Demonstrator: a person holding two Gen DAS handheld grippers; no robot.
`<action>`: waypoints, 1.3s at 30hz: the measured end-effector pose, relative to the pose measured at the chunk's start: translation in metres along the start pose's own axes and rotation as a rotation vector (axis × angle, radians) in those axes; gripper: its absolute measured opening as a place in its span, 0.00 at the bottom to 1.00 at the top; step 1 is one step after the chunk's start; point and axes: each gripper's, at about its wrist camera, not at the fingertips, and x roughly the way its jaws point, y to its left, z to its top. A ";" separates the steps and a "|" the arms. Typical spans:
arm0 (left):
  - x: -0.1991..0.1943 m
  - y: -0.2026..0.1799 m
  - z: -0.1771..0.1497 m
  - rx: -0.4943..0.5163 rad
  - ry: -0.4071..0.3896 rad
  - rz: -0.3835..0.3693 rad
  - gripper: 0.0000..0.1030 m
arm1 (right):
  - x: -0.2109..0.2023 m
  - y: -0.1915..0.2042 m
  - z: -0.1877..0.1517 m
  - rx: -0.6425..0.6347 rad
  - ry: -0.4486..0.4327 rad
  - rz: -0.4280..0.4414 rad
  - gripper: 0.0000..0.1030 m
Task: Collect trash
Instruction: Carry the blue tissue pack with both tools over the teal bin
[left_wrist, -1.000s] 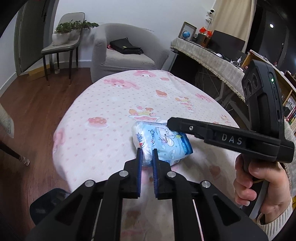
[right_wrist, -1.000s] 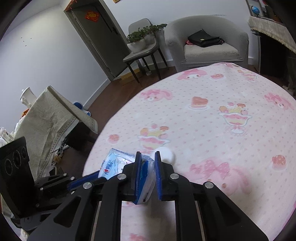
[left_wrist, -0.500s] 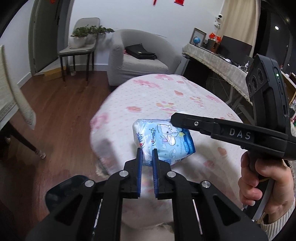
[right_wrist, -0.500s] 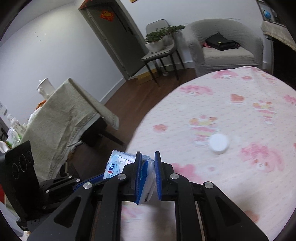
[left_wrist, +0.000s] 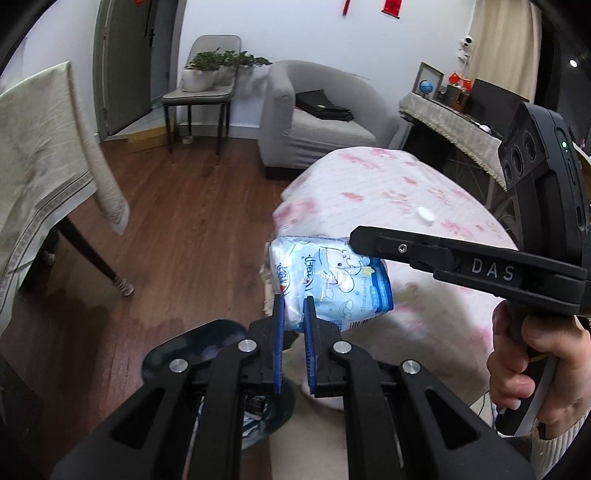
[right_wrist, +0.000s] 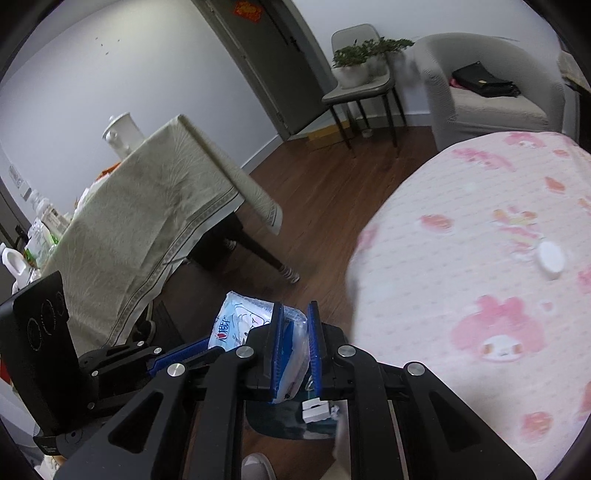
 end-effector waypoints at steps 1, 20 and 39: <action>-0.001 0.005 -0.002 -0.003 0.003 0.007 0.11 | 0.005 0.005 -0.002 -0.006 0.011 -0.002 0.12; 0.012 0.072 -0.042 -0.042 0.118 0.037 0.10 | 0.084 0.046 -0.027 -0.085 0.200 -0.046 0.14; 0.038 0.111 -0.086 -0.035 0.298 0.070 0.15 | 0.102 0.055 -0.027 -0.106 0.197 -0.100 0.36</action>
